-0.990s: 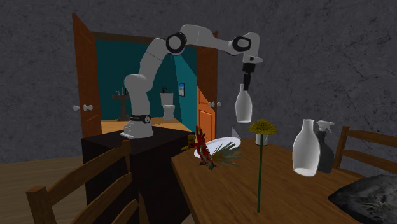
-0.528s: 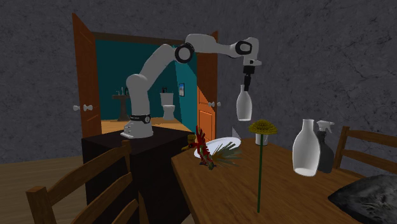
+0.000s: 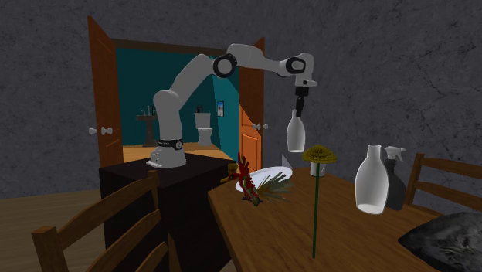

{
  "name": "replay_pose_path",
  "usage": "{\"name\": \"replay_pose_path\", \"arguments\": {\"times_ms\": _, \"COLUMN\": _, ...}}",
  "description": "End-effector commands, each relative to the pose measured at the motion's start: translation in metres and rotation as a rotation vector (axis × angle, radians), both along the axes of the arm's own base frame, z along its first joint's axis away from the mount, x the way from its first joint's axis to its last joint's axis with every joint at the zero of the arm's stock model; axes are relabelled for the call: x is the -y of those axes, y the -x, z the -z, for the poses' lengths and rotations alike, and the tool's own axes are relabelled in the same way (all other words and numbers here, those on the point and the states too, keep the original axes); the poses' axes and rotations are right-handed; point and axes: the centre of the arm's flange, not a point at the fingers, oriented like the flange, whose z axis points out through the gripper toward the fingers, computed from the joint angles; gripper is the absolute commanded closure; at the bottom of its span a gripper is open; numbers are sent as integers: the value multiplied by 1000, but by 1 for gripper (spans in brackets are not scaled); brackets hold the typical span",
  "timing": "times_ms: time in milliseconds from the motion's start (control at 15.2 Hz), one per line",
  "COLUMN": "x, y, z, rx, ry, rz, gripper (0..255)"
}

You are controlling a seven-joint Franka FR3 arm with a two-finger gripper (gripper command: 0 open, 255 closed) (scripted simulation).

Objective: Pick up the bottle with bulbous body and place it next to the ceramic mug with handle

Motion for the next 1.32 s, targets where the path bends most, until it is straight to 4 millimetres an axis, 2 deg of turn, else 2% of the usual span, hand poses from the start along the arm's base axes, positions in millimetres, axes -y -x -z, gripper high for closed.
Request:
{"name": "replay_pose_path", "arguments": {"times_ms": 0, "x": 0, "y": 0, "z": 10, "rx": 1, "ry": -1, "rz": 0, "gripper": 255}}
{"name": "replay_pose_path", "arguments": {"times_ms": 1254, "x": 0, "y": 0, "z": 110, "rx": 1, "ry": -1, "rz": 0, "gripper": 255}}
